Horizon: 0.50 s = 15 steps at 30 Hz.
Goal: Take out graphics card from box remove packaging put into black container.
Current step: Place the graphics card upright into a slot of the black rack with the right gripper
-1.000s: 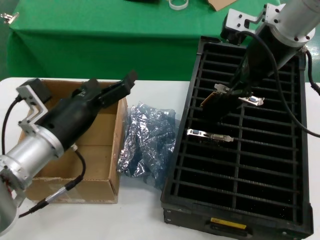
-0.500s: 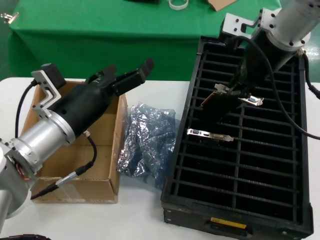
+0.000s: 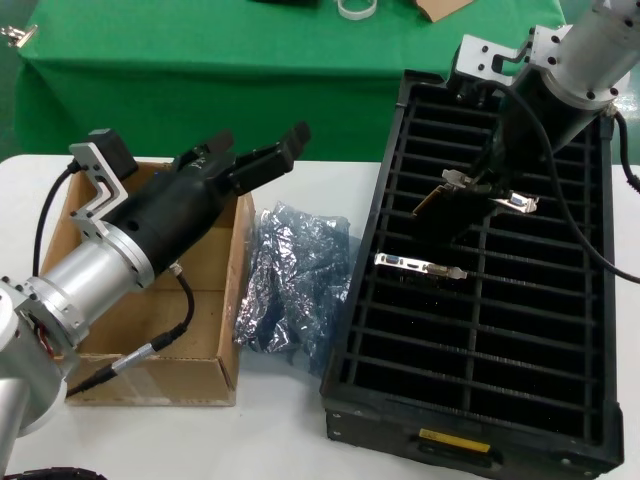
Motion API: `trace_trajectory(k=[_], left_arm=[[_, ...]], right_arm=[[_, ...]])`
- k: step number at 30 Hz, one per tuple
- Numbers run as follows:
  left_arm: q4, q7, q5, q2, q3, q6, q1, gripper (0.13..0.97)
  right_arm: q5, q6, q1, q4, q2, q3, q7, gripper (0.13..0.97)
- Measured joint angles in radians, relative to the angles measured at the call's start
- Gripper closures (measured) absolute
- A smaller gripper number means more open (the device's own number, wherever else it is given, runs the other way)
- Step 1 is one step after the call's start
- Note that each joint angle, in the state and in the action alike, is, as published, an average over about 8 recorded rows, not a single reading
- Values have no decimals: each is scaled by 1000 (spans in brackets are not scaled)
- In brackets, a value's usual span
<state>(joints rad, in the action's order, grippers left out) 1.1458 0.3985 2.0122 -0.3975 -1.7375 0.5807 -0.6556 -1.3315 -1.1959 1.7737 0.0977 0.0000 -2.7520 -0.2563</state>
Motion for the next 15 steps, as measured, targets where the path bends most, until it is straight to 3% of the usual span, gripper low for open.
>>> trace_trajectory(k=[15], left_arm=[[-48, -17, -9, 11, 4, 4, -7, 132]], right_arm=[[-74, 54, -17, -8, 0, 1, -41, 904]])
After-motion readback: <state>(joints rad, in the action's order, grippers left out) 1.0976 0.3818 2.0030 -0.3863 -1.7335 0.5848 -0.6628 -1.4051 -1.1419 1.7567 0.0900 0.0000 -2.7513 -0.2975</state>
